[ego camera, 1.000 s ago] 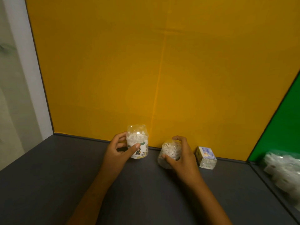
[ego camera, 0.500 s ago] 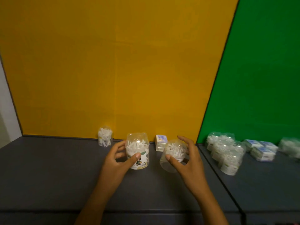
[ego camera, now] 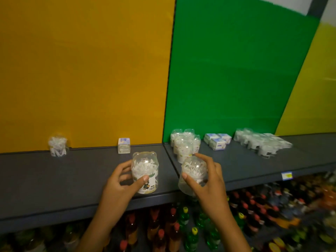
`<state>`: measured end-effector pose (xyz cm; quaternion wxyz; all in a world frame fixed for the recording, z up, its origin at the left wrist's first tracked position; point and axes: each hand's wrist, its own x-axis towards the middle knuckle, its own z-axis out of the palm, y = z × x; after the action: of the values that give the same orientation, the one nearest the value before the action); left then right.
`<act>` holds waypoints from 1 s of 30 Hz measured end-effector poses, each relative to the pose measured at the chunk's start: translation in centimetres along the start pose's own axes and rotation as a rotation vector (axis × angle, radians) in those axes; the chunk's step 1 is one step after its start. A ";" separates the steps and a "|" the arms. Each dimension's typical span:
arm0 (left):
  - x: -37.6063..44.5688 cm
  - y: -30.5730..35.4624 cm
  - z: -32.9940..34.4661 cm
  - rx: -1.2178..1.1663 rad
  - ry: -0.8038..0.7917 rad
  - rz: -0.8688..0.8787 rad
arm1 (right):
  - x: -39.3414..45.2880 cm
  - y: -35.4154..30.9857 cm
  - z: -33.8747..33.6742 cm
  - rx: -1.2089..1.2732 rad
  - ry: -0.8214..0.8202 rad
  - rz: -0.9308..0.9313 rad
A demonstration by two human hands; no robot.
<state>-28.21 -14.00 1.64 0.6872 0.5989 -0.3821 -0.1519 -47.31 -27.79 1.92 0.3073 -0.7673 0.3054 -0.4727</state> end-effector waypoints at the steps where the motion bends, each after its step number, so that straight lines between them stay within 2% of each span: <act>1: -0.2 0.1 1.0 -0.007 -0.011 -0.004 | -0.1 0.4 -1.0 -0.015 0.007 0.007; 8: 0.8 -0.2 7.3 0.002 -0.079 0.010 | 1.3 3.7 -6.3 -0.096 0.012 0.049; 15: 4.6 -1.5 11.9 0.000 -0.093 0.032 | 6.1 7.5 -8.1 -0.160 -0.016 0.027; 30: 14.4 -5.4 15.8 0.032 0.058 0.001 | 19.2 16.1 -3.2 -0.193 -0.163 0.001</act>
<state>-28.53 -36.02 1.31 0.6884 0.6138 -0.3647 -0.1279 -46.12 -53.02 1.14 0.2562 -0.8290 0.3239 -0.3770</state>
